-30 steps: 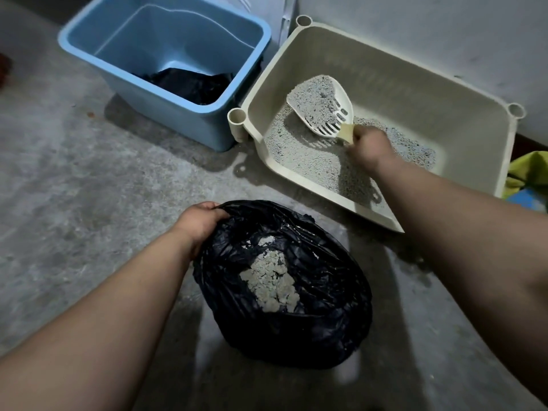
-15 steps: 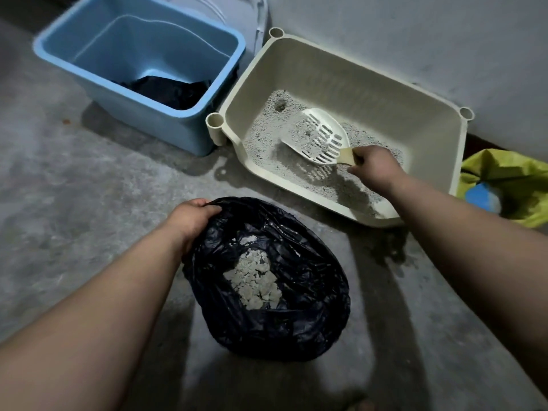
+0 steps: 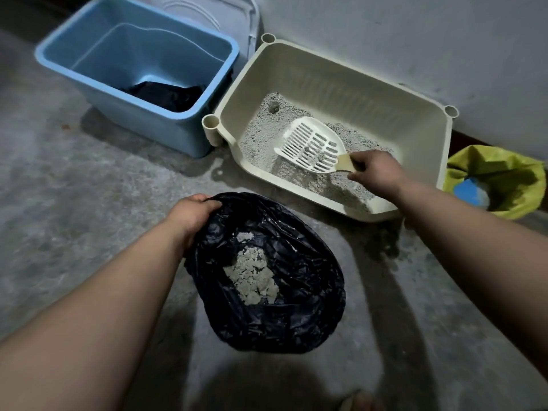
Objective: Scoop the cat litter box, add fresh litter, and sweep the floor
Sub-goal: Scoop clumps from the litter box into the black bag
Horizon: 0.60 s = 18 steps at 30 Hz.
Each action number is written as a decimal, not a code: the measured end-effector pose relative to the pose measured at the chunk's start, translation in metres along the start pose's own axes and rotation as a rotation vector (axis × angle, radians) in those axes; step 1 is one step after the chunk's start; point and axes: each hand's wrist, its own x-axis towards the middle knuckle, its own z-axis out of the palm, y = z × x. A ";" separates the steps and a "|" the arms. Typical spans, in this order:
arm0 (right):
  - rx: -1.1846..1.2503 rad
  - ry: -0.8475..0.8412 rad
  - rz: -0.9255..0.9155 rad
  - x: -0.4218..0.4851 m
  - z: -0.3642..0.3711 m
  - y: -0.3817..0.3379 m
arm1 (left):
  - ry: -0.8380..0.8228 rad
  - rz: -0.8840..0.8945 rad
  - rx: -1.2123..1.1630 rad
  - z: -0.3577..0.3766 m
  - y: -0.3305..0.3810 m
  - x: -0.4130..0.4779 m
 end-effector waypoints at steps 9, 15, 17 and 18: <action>-0.045 0.063 -0.181 -0.022 -0.020 -0.021 | 0.019 0.037 -0.044 -0.002 0.006 -0.002; -0.157 0.057 -0.390 -0.047 0.006 -0.039 | 0.037 0.047 -0.087 -0.007 0.005 -0.001; -0.208 0.076 -0.484 -0.055 0.018 -0.043 | 0.026 0.044 -0.096 -0.007 0.006 -0.003; -0.237 0.089 -0.518 -0.059 0.025 -0.046 | 0.023 0.039 -0.102 -0.007 0.006 -0.003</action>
